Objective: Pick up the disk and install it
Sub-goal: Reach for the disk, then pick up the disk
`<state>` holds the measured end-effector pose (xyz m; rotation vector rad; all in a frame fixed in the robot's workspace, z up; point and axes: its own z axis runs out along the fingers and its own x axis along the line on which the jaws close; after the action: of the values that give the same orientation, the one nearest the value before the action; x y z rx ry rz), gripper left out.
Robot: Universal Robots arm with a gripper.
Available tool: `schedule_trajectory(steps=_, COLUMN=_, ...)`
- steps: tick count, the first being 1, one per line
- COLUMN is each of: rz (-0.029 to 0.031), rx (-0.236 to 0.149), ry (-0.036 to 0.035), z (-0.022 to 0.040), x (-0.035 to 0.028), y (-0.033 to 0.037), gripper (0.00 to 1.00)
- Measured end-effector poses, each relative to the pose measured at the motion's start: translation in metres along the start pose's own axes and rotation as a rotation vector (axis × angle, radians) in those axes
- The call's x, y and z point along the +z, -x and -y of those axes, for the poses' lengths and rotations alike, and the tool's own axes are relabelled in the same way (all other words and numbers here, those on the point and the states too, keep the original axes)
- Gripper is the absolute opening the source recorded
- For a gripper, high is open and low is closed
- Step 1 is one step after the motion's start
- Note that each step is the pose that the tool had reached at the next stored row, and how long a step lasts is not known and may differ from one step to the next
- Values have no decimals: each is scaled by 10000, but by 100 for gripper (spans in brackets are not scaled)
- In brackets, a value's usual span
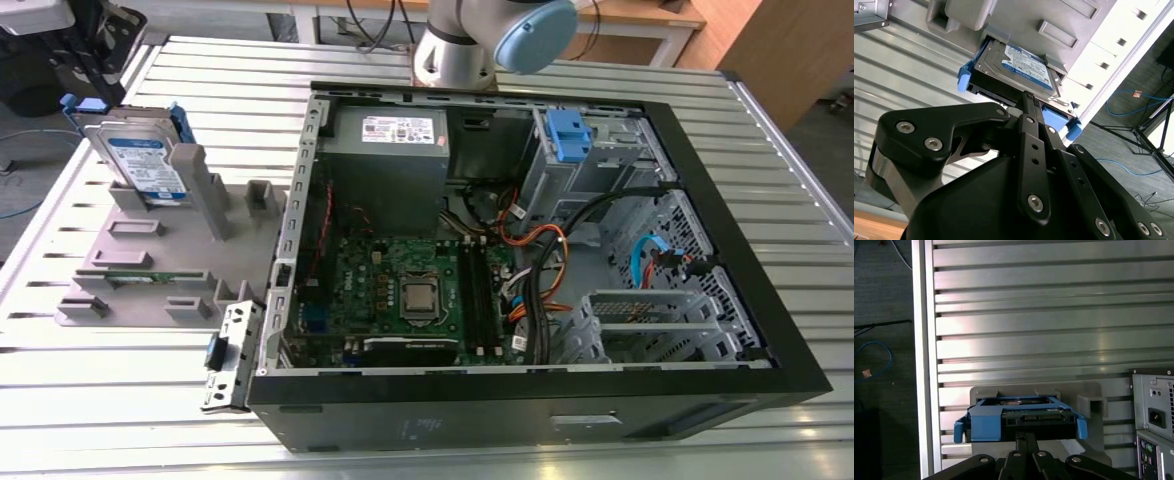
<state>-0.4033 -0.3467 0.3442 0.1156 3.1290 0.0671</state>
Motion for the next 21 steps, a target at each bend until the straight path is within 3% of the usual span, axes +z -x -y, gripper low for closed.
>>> schedule_trajectory(steps=21, rz=2, rx=-8, ry=1, z=-10, x=15, y=-34, gripper=11)
